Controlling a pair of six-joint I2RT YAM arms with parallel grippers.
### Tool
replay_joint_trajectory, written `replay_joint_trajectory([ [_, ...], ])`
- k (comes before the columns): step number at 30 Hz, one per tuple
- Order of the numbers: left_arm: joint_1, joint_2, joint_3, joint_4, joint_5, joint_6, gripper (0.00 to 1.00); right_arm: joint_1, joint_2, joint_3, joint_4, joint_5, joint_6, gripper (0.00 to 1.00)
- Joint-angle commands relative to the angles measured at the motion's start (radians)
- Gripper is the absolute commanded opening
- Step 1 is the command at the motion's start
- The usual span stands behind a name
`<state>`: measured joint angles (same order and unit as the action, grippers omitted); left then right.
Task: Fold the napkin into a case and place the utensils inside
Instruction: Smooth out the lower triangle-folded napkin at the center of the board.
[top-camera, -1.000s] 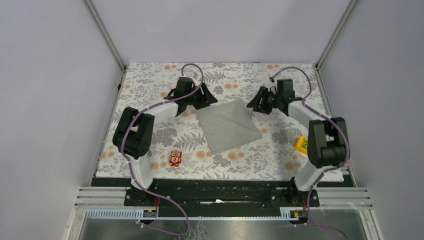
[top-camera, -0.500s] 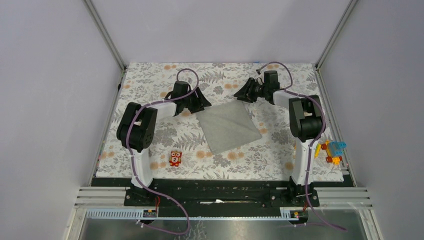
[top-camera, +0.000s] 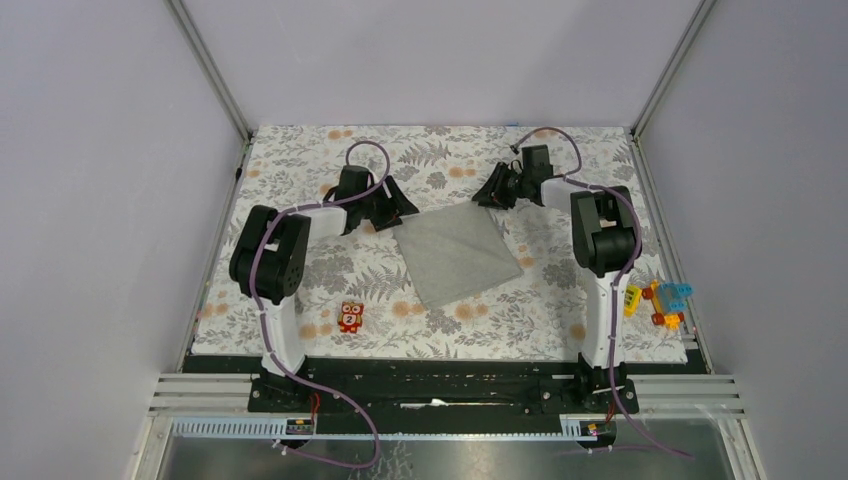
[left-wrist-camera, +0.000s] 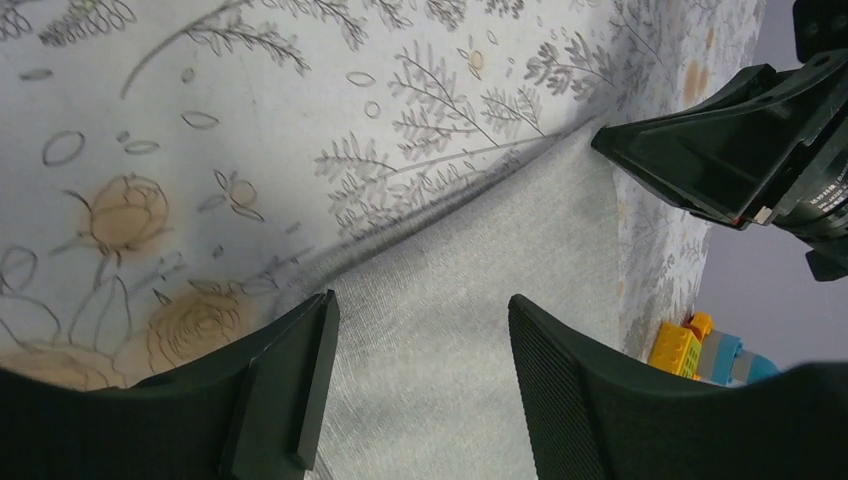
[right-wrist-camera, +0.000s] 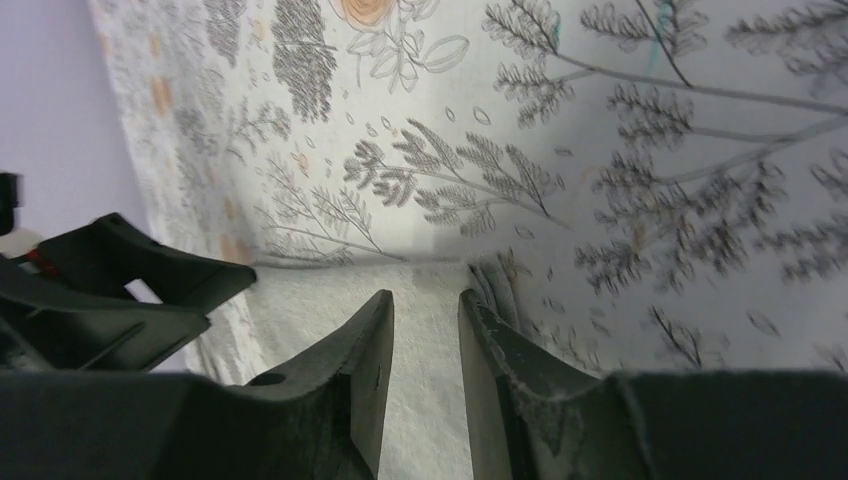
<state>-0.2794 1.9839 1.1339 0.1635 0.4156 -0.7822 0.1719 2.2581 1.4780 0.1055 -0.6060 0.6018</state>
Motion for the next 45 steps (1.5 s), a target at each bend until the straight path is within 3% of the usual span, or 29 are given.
replay_joint_trajectory([
  [1, -0.030, -0.149, -0.010, -0.035, 0.023, 0.053, 0.70, 0.015, -0.174, 0.015, -0.201, 0.144, -0.121, 0.41],
  [7, -0.112, -0.330, -0.119, -0.080, 0.034, 0.058, 0.72, 0.055, -0.436, -0.222, -0.248, 0.132, -0.170, 0.62],
  [11, -0.216, -0.391, -0.236, -0.065, 0.045, 0.037, 0.72, 0.058, -0.576, -0.481, -0.151, 0.065, -0.143, 0.62],
  [16, -0.345, -0.377, -0.352, 0.014, 0.052, 0.007, 0.73, 0.058, -0.734, -0.689, -0.137, 0.188, -0.170, 0.57],
  [21, -0.409, -0.362, -0.400, 0.032, 0.001, -0.001, 0.73, 0.058, -0.785, -0.790, -0.130, 0.295, -0.150, 0.55],
  [32, -0.475, -0.403, -0.469, 0.030, 0.005, -0.055, 0.72, 0.020, -0.757, -0.799, -0.197, 0.436, -0.121, 0.54],
  [36, -0.487, -0.495, -0.493, 0.033, 0.034, -0.082, 0.72, 0.021, -0.800, -0.782, -0.235, 0.445, -0.160, 0.55],
  [39, -0.486, -0.604, -0.461, -0.078, -0.012, -0.046, 0.74, 0.030, -0.851, -0.752, -0.295, 0.483, -0.197, 0.56],
  [45, -0.451, -0.802, -0.369, -0.317, -0.226, 0.044, 0.84, 0.176, -0.941, -0.676, -0.406, 0.575, -0.276, 0.78],
])
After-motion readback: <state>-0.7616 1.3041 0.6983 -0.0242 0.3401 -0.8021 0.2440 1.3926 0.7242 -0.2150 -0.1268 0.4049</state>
